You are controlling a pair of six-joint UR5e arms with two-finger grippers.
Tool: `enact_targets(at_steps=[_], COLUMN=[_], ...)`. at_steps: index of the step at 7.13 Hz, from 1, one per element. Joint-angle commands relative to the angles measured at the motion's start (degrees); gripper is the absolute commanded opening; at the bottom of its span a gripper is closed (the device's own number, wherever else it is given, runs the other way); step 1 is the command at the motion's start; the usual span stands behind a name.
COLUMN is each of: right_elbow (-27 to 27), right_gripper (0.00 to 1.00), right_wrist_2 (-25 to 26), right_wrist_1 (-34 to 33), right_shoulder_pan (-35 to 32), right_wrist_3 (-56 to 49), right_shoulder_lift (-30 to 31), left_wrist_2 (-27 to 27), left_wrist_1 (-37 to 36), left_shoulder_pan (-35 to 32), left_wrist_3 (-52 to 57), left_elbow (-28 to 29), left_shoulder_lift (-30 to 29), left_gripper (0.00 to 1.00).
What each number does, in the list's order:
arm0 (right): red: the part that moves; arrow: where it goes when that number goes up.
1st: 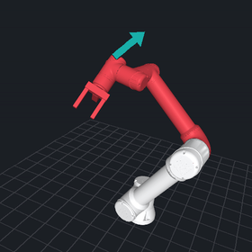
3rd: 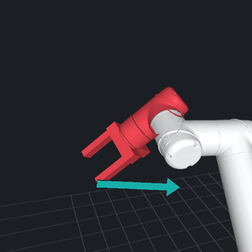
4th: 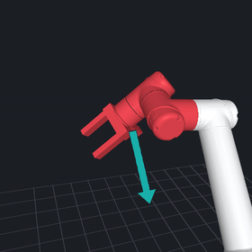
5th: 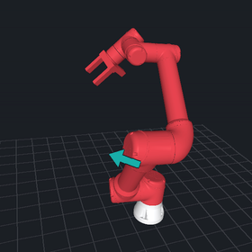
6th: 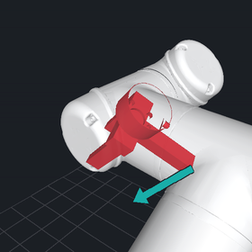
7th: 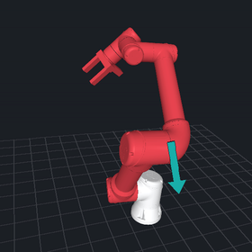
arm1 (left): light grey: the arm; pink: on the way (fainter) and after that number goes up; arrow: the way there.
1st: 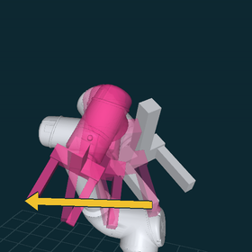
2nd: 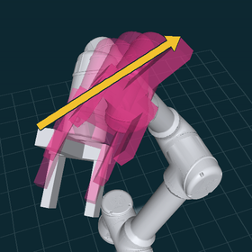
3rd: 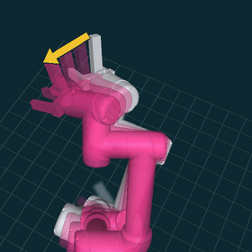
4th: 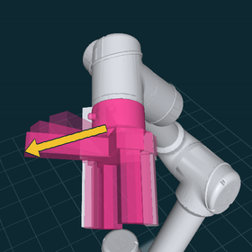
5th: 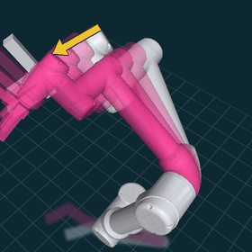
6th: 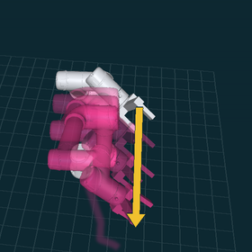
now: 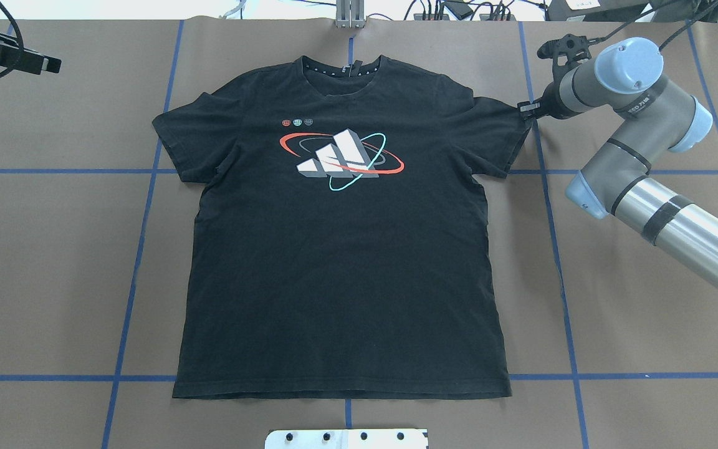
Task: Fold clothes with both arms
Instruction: 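Move the right gripper to the shoulder seam nearest it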
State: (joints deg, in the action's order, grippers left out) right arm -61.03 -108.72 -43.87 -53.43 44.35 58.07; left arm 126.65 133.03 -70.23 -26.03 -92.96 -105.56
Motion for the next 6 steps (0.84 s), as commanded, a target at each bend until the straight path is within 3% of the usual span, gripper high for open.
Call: enact_targets(at_steps=[1, 2, 4, 6], right_elbow=[-0.1, -0.4, -1.1, -5.4], right_gripper=[0.31, 0.00, 0.00, 0.00], right_wrist_2=[0.1, 0.1, 0.0, -0.4], right_wrist_1=[0.0, 0.0, 0.0, -0.8], right_shoulder_pan=[0.0, 0.0, -0.1, -0.4], right_wrist_3=[-0.1, -0.1, 0.4, 2.0], right_shoulder_lift=[0.1, 0.0, -0.5, -1.3], left_wrist_2=[0.0, 0.0, 0.0, 0.0], left_wrist_1=[0.0, 0.0, 0.0, 0.0], left_shoulder_pan=[0.0, 0.0, 0.0, 0.1], left_wrist_3=[0.0, 0.0, 0.0, -0.1], left_elbow=[0.1, 0.1, 0.1, 0.1], left_shoulder_lift=[0.1, 0.1, 0.1, 0.1], left_gripper=[1.00, 1.00, 1.00, 1.00])
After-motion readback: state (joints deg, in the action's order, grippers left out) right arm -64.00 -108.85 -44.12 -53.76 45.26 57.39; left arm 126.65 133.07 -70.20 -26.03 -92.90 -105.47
